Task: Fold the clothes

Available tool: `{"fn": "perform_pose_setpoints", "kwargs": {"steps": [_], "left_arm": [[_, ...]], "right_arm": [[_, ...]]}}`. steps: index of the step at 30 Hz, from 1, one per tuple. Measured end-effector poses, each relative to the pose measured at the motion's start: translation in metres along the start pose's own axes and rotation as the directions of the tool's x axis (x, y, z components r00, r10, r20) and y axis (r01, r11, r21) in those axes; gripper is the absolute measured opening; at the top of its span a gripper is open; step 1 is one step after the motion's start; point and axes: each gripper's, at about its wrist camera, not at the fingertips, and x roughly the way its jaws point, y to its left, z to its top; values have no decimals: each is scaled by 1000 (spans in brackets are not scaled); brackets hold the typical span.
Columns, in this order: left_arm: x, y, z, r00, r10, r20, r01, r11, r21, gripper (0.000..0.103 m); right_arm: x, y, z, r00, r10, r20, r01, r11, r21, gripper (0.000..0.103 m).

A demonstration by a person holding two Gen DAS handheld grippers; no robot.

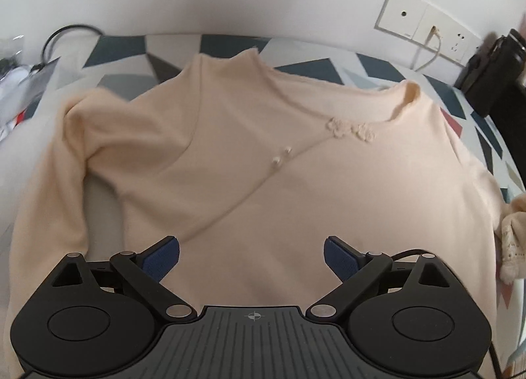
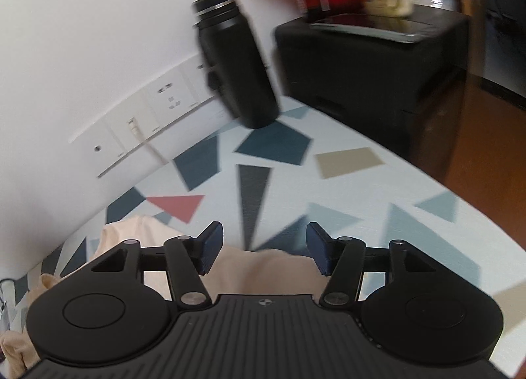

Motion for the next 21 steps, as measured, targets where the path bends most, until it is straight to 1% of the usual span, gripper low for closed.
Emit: {"fn": "perform_pose_setpoints", "kwargs": {"steps": [4, 7, 10, 14, 16, 19, 21], "left_arm": [[-8, -1, -13, 998, 58, 14, -58, 998, -1, 98], [-9, -1, -20, 996, 91, 9, -91, 996, 0, 98], [-6, -2, -28, 996, 89, -18, -90, 996, -21, 101], [-1, -4, -38, 993, 99, -66, -102, 994, -30, 102], [1, -7, -44, 989, 123, -80, -125, 992, -14, 102], [-1, -10, -51, 986, 146, -75, -145, 989, 14, 102], [-3, -10, -55, 987, 148, -67, -147, 989, 17, 102]], "right_arm": [[-11, -25, -13, 1000, 7, -19, -7, 1000, 27, 59], [-12, -32, -30, 998, 12, -65, -11, 1000, 19, 59], [-14, -35, -45, 995, 23, -94, -23, 1000, 0, 66], [-11, -35, -55, 994, 14, -104, -19, 999, -46, 70], [-9, -38, -57, 994, 31, -109, -35, 999, -38, 70], [-7, -42, -58, 993, 62, -97, -63, 998, -7, 70], [-4, -42, -59, 991, 79, -104, -81, 997, -13, 67]]}}
